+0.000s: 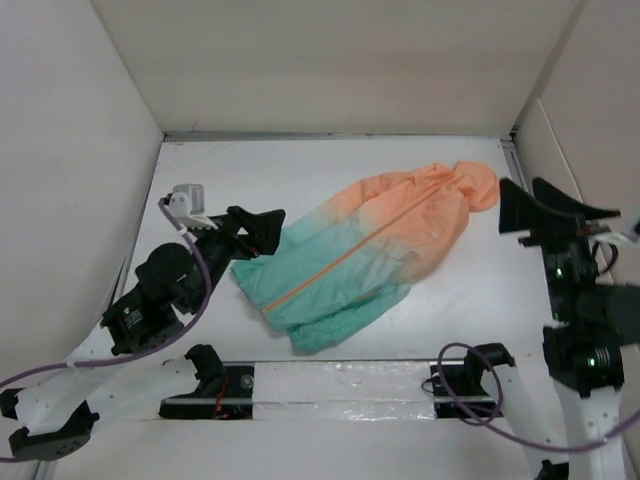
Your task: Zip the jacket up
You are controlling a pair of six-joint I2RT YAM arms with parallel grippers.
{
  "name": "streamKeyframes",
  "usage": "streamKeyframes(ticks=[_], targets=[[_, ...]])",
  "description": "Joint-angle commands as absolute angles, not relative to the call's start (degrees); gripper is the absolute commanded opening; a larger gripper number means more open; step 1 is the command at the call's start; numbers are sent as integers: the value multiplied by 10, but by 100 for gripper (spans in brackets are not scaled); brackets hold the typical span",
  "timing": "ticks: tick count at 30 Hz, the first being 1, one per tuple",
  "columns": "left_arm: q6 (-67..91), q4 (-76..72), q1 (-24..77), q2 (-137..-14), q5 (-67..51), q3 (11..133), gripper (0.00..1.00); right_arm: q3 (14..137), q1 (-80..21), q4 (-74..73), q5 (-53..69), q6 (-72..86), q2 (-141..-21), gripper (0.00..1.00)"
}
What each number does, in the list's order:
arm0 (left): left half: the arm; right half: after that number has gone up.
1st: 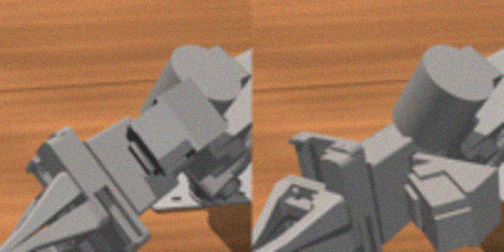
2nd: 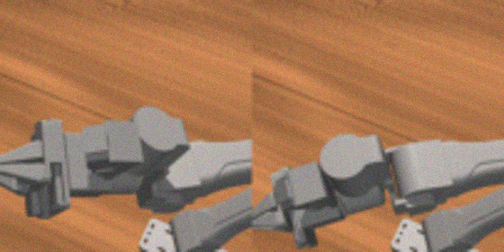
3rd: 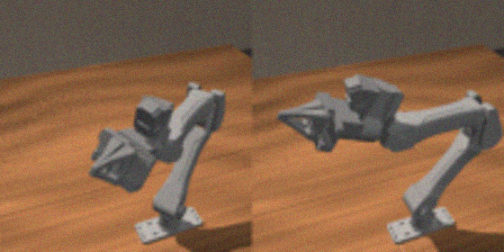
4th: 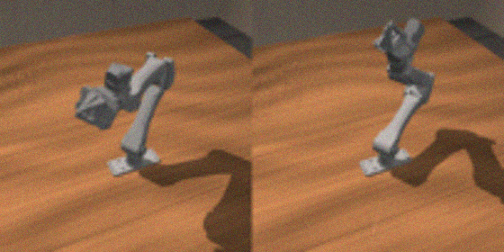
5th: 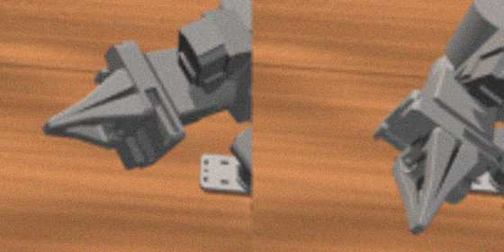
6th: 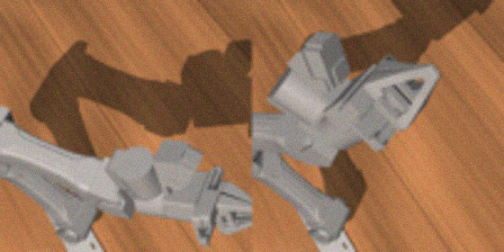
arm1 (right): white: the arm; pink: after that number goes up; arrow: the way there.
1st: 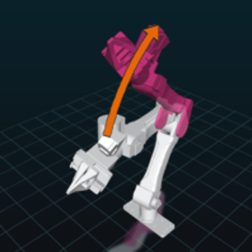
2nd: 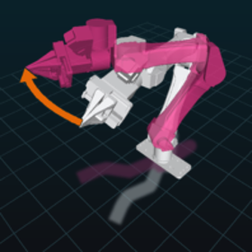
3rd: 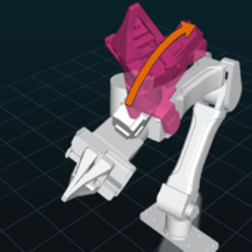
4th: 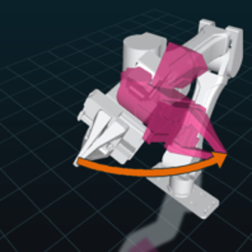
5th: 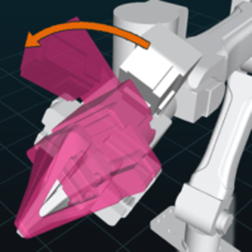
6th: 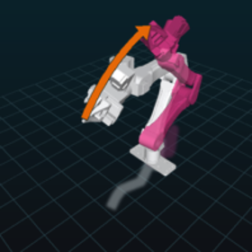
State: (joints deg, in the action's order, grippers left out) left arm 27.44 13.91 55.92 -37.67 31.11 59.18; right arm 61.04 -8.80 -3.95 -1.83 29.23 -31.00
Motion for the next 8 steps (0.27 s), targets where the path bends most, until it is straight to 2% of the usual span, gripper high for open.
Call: streamKeyframes(ticks=[1, 4, 8], targets=[[258, 49, 561, -312, 303, 578, 99, 550, -95, -57, -16, 319, -233, 100], [258, 48, 561, -288, 304, 564, 99, 519, -95, -101, -42, 316, -195, 100], [263, 35, 561, -276, 304, 543, 99, 517, -95, -133, -15, 311, -232, 100]])
